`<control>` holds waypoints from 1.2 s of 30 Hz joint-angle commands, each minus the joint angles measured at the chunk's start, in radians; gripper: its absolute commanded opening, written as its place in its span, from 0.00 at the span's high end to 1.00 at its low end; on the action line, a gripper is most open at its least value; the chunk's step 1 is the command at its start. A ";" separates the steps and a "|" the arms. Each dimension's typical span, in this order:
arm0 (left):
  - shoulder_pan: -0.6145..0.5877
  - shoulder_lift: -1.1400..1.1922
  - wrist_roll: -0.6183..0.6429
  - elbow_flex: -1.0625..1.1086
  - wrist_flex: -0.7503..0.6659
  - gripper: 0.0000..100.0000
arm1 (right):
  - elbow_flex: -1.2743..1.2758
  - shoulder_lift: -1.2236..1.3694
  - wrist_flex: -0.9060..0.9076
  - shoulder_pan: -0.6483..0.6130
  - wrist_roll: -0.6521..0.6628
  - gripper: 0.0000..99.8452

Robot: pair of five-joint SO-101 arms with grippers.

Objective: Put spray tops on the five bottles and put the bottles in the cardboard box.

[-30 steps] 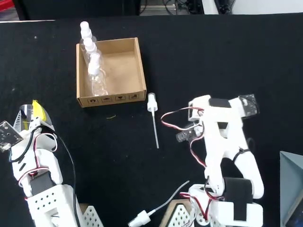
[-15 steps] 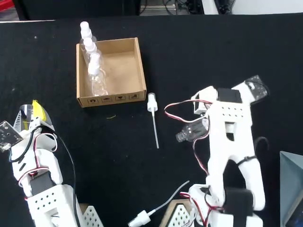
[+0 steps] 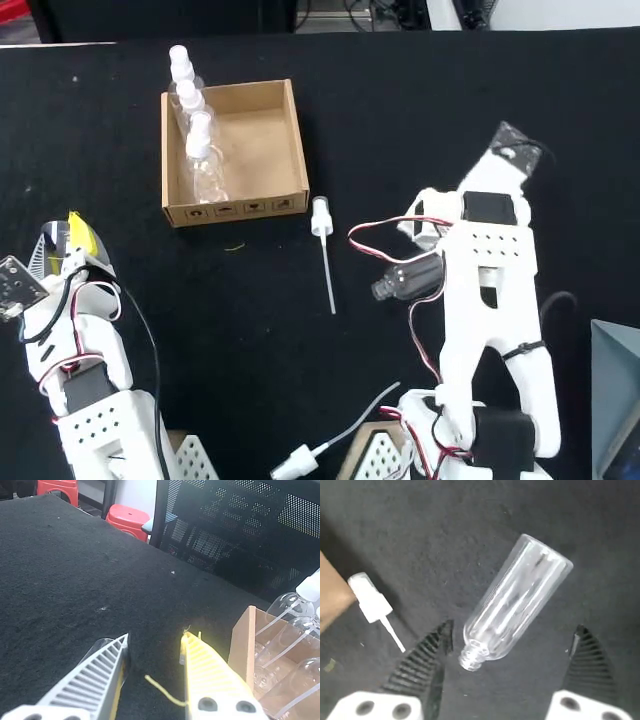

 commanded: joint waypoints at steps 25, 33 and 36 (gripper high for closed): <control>-0.012 -0.012 -0.002 0.022 -0.018 0.85 | -0.048 -0.056 0.058 0.017 1.037 0.69; -0.012 -0.012 -0.002 0.022 -0.018 0.85 | -0.051 -0.054 0.109 0.017 1.372 0.69; -0.010 -0.012 -0.002 0.022 -0.018 0.85 | -0.053 -0.054 0.135 0.017 1.436 0.69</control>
